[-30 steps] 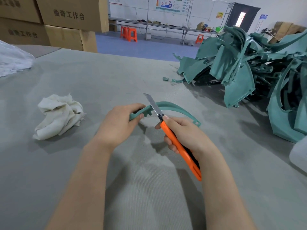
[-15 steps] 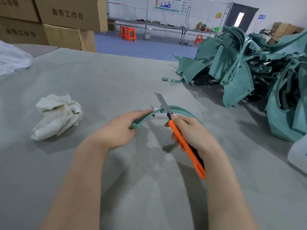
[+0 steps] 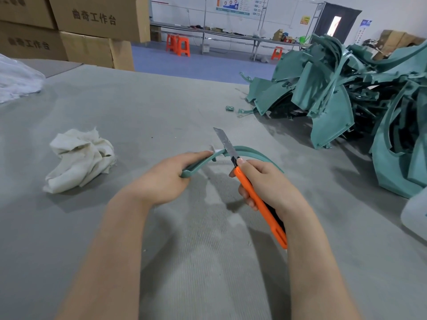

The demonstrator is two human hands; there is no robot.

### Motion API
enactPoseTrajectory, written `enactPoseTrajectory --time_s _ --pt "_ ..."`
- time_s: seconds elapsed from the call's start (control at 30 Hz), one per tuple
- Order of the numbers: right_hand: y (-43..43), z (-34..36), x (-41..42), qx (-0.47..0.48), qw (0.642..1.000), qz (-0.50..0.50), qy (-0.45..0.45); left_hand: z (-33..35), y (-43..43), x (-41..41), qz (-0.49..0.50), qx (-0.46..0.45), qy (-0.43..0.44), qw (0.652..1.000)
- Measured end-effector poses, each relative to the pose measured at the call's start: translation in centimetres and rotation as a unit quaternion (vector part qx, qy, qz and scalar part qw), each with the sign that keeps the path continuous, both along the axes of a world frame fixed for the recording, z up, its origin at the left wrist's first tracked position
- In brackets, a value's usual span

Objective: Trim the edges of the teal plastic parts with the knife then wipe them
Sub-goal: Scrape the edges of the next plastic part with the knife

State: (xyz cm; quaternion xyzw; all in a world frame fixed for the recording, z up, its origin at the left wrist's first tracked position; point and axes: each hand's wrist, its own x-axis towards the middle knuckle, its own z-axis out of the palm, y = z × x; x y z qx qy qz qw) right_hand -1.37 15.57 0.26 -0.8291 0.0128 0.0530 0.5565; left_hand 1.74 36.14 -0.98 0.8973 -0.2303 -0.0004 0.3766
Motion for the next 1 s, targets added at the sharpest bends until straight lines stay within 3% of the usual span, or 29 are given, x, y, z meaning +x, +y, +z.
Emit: enactPoseTrajectory --time_s 0.27,0.5,0.6,0.73,1.0 --pt "0.0 0.1 -0.1 -0.003 1.0 0.018 0.0 0.1 0.0 -0.2 0.004 -0.005 0.005 1.0" --pt "1.6 0.0 -0.9 0.035 0.994 0.108 -0.007 0.2 -0.2 -0.2 0.005 -0.014 0.009 1.0" --pt "1.2 0.2 -0.8 0.095 0.994 0.06 -0.004 0.2 -0.3 -0.2 0.008 -0.018 0.004 1.0" --pt "0.5 0.1 -0.3 0.062 0.997 -0.044 -0.005 0.3 -0.1 -0.2 0.004 -0.009 0.011 1.0" --pt "0.3 0.0 -0.3 0.014 0.999 -0.039 0.008 0.1 -0.1 0.0 0.005 -0.007 0.015 1.0"
